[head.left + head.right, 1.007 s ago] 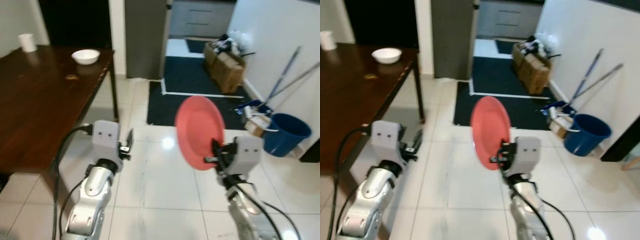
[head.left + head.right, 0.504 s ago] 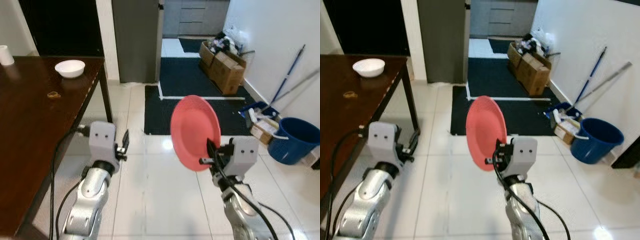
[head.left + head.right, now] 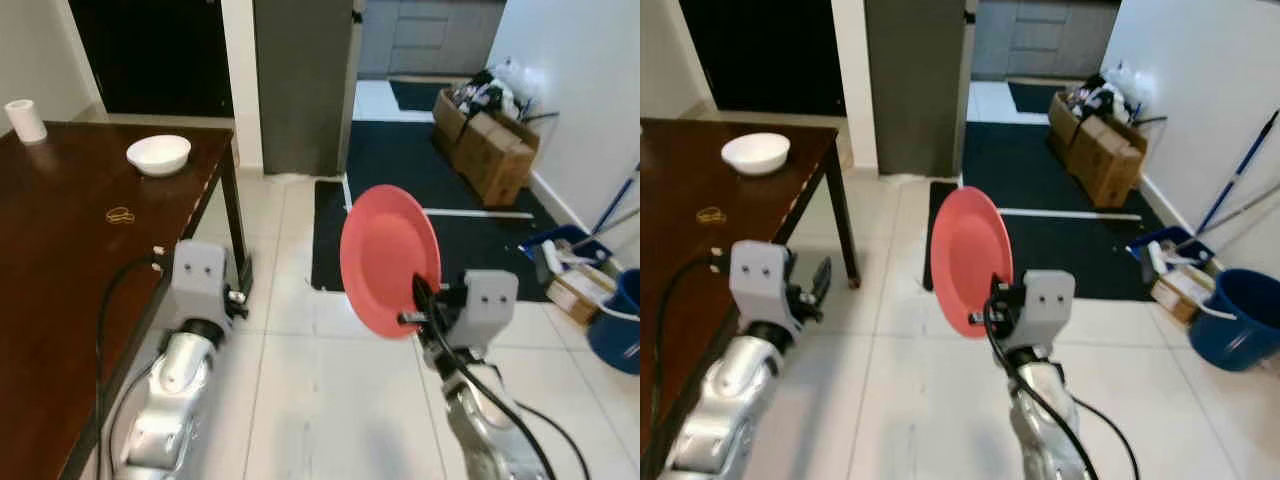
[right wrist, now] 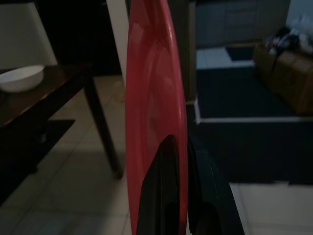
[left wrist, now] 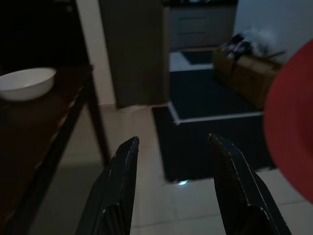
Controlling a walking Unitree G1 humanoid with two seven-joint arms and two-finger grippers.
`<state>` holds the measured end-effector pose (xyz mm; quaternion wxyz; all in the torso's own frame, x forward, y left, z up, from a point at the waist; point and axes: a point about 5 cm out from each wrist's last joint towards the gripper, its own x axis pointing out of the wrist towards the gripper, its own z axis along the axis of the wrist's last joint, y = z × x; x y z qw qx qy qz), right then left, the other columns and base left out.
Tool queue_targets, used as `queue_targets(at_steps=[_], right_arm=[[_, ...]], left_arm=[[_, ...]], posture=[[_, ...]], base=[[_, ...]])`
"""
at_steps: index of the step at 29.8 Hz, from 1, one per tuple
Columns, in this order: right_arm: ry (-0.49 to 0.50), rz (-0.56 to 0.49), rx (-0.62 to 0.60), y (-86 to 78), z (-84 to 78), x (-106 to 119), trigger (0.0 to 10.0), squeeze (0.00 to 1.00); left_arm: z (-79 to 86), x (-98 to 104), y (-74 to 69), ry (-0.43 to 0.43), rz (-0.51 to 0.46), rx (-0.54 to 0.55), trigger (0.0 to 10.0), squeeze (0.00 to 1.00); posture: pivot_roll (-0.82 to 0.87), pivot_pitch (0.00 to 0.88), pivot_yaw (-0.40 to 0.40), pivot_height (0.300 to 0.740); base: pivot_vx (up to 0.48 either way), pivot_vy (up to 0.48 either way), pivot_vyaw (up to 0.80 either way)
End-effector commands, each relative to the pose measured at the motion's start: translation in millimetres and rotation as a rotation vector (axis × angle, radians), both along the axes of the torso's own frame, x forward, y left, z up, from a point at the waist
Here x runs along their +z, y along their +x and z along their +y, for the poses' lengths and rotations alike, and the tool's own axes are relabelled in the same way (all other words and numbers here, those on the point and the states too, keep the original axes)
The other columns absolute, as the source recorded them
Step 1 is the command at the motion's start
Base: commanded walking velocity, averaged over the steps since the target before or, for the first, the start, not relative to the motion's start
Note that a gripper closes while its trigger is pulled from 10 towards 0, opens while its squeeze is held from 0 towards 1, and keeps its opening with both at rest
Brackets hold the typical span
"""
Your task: Setting the table
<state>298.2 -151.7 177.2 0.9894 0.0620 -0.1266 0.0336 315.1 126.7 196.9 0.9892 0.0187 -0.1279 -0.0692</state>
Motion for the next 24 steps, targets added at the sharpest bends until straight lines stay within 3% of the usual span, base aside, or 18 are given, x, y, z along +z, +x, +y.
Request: queue_targets(at_steps=[1, 24], right_arm=[[0.004, -0.005, 0.004, -1.2, 2.7, 0.3, 10.0, 0.00], [0.005, -0.008, 0.009, -1.3, 4.1, 0.2, 10.0, 0.00]], left_arm=[[8.1, -5.4, -0.4, 0.015, 0.020, 0.024, 10.0, 0.00], [7.7, -5.1, 0.2, 0.022, 0.018, 0.014, 10.0, 0.00]], posture=[[0.09, 0.078, 0.057, 0.740], [0.09, 0.070, 0.063, 0.740]], base=[[0.480, 0.000, 0.00], [0.480, 0.000, 0.00]])
